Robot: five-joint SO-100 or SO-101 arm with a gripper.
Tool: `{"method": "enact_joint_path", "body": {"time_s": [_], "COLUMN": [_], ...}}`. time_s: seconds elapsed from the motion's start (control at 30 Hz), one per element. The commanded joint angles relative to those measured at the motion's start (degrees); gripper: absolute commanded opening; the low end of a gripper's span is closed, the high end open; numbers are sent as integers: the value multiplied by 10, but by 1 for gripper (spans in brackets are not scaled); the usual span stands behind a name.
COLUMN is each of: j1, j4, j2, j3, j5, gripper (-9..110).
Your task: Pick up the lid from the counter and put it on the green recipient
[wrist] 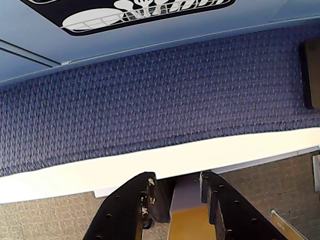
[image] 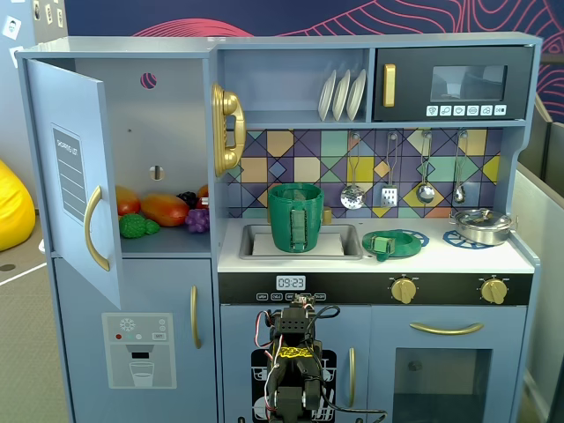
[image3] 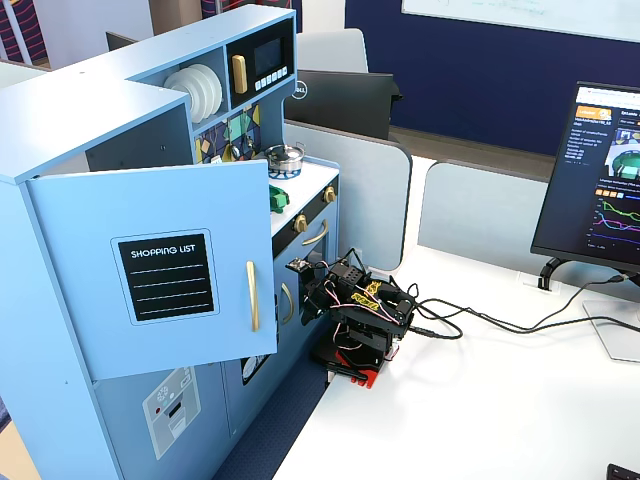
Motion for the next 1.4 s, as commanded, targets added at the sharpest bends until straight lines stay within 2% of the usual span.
{"method": "enact_joint_path", "body": {"time_s": [0.0, 0.37, 0.43, 0.63, 0.77, 0.93, 1.13, 1.37], "j1": [43, 48, 74, 198, 260, 332, 382, 387], "j4": [106, 88, 38, -239, -334, -461, -537, -743], "j2": [-3, -4, -4, -57, -127, -162, -148, -251], "j3": [-2, -3, -3, -81, -221, -308, -305, -272], "j5": [-4, 4, -11, -138, -89, -38, -64, -76], "gripper": [0, 0, 0, 1, 18, 46, 49, 50]}}
